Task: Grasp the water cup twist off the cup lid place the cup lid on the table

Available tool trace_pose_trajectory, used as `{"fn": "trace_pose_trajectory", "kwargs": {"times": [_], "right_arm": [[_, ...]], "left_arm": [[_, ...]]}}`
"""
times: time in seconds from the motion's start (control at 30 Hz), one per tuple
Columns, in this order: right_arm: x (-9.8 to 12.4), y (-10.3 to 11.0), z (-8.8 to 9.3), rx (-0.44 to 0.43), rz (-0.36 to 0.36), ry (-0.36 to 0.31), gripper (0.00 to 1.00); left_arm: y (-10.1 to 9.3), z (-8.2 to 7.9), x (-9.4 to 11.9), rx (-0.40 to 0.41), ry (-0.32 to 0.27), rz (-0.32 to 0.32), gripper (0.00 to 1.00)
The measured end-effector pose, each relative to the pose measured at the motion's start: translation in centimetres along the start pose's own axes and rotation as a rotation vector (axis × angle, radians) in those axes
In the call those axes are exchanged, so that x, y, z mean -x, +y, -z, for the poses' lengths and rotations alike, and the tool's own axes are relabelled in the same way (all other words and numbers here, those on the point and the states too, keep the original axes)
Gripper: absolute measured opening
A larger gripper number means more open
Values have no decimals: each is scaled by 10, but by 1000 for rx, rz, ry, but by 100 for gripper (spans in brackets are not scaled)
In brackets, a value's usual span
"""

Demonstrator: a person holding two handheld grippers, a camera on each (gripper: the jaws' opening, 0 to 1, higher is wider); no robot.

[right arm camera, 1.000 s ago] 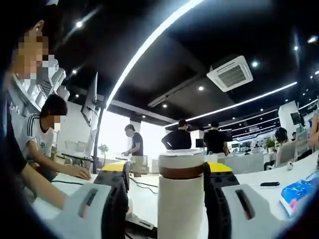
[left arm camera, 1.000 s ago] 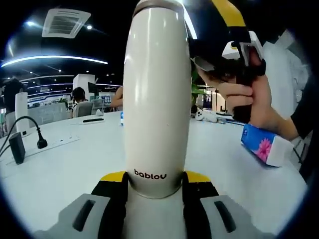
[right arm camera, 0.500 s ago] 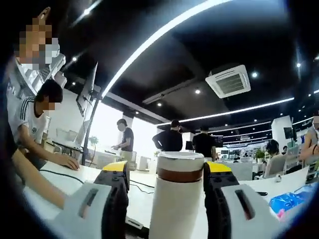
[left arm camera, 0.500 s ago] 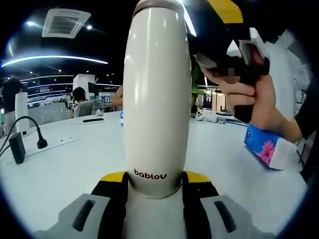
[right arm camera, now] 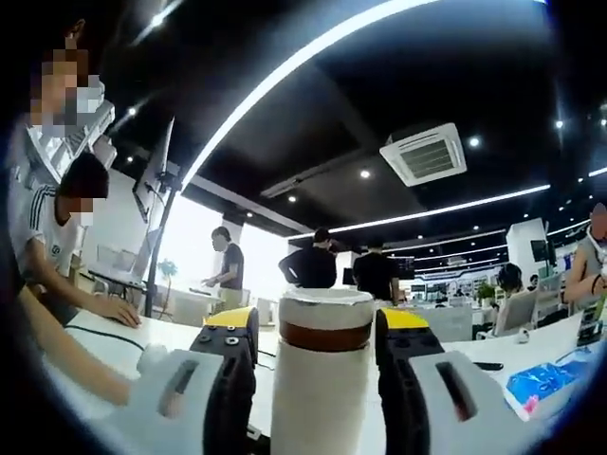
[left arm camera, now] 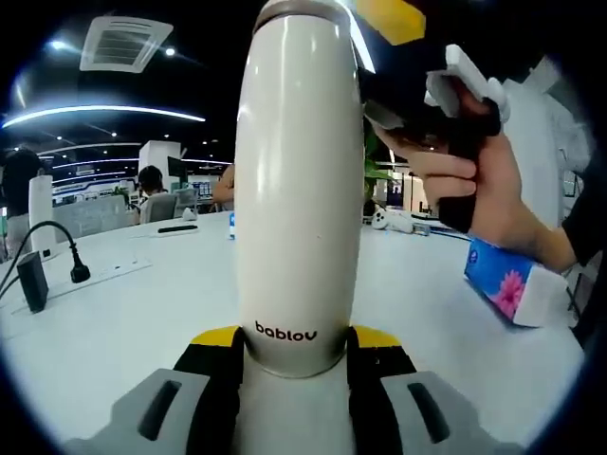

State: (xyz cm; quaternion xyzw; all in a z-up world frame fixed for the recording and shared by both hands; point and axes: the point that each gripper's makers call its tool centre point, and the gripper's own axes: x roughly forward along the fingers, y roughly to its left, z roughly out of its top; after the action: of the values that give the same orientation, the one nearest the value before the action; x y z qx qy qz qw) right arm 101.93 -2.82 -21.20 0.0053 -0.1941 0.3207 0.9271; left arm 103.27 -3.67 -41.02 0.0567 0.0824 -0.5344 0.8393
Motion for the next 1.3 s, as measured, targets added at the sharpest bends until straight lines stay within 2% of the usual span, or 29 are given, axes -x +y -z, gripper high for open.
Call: {"fn": "trace_pose_trajectory", "kwargs": {"times": [0.13,0.27,1.3], "right_arm": [[-2,0,2,-3,0,3,50],[-3,-6,5,-5,20,17,43],[-2,-4,6,-51,-34,9,43]], "left_arm": [[0,0,0,0,0,0,45],[0,0,0,0,0,0,45],[-1,0,0,0,0,0,45]]}}
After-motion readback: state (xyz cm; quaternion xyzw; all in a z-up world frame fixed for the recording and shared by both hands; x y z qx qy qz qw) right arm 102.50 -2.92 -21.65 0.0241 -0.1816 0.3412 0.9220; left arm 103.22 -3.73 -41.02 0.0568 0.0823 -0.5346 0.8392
